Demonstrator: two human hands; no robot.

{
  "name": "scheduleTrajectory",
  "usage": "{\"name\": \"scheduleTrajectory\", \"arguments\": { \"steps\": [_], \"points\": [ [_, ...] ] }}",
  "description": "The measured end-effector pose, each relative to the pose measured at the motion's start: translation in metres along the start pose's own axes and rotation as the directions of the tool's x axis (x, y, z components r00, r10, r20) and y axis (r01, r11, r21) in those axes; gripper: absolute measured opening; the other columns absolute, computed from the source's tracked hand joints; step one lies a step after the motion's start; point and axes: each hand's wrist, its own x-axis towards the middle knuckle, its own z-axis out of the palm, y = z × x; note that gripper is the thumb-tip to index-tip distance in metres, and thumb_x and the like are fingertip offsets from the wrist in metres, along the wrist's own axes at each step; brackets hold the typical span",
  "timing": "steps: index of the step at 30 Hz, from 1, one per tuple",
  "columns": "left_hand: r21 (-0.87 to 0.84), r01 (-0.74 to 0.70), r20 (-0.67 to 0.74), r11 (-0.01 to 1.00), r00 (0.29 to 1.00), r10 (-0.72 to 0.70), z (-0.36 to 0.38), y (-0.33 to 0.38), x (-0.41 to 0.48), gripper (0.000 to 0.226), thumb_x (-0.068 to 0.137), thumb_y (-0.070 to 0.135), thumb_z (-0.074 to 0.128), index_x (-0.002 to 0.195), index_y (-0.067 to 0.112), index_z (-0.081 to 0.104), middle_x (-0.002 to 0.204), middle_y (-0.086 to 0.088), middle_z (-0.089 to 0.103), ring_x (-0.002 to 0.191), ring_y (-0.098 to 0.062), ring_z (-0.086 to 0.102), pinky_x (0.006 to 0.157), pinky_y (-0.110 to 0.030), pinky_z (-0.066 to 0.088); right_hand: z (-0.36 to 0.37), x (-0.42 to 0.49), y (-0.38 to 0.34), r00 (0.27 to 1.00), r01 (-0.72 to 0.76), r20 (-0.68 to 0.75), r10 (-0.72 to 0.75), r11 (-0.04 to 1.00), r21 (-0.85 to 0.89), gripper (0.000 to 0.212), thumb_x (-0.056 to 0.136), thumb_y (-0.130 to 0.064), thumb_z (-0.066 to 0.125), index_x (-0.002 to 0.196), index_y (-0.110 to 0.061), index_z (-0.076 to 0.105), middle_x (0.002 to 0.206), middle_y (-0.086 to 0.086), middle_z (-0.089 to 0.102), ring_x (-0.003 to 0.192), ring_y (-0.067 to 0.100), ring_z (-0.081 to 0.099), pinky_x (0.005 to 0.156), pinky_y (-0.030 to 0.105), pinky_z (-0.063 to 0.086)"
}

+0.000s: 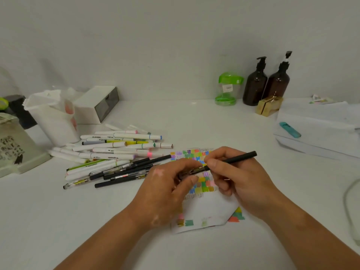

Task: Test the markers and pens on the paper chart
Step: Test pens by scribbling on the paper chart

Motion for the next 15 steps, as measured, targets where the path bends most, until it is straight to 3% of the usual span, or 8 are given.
{"name": "scheduleTrajectory", "arguments": {
  "steps": [4, 7, 11, 15],
  "points": [
    [0.112, -0.027, 0.039, 0.993, 0.999, 0.023, -0.004, -0.002, 0.000, 0.022, 0.095, 0.013, 0.057, 0.111, 0.027, 0.062, 0.097, 0.016, 0.065, 0.092, -0.005, 0.059, 0.077, -0.023, 0.048, 0.004, -0.001, 0.001, 0.995, 0.094, -0.005, -0.096, 0.980, -0.177, 0.005, 0.084, -0.026, 0.070, 0.083, -0.020, 0.070, 0.059, 0.011, 0.058, 0.051, 0.019, 0.050, 0.048, 0.028, 0.043],
    [0.072, -0.098, 0.143, 0.993, 0.986, 0.087, -0.001, 0.001, 0.000, 0.013, 0.103, 0.024, 0.049, 0.108, 0.026, 0.060, 0.083, 0.018, 0.059, 0.081, -0.005, 0.057, 0.067, -0.012, 0.039, 0.013, -0.003, 0.005, 0.992, 0.125, 0.051, -0.117, 0.973, -0.192, 0.003, 0.086, -0.021, 0.069, 0.083, -0.021, 0.067, 0.056, 0.001, 0.056, 0.050, 0.015, 0.048, 0.048, 0.026, 0.042],
    [0.128, -0.139, 0.106, 0.982, 0.986, 0.126, 0.002, 0.000, 0.001, 0.030, 0.101, 0.042, 0.038, 0.091, 0.021, 0.057, 0.063, 0.014, 0.047, 0.060, -0.011, 0.046, 0.055, -0.016, 0.031, 0.018, -0.004, 0.005, 0.994, 0.112, 0.043, -0.105, 0.976, -0.185, 0.008, 0.085, -0.025, 0.071, 0.082, -0.022, 0.065, 0.055, 0.002, 0.054, 0.051, 0.020, 0.047, 0.046, 0.029, 0.040],
    [0.169, -0.135, 0.062, 0.976, 0.990, 0.127, 0.007, -0.001, 0.002, 0.033, 0.101, 0.044, 0.040, 0.104, 0.020, 0.062, 0.056, 0.012, 0.045, 0.053, -0.011, 0.044, 0.051, -0.017, 0.030, 0.019, -0.003, 0.006, 0.997, 0.069, 0.048, -0.063, 0.990, -0.122, 0.012, 0.088, -0.030, 0.069, 0.077, -0.026, 0.064, 0.058, 0.006, 0.053, 0.051, 0.018, 0.046, 0.045, 0.027, 0.039]
  ]
}}
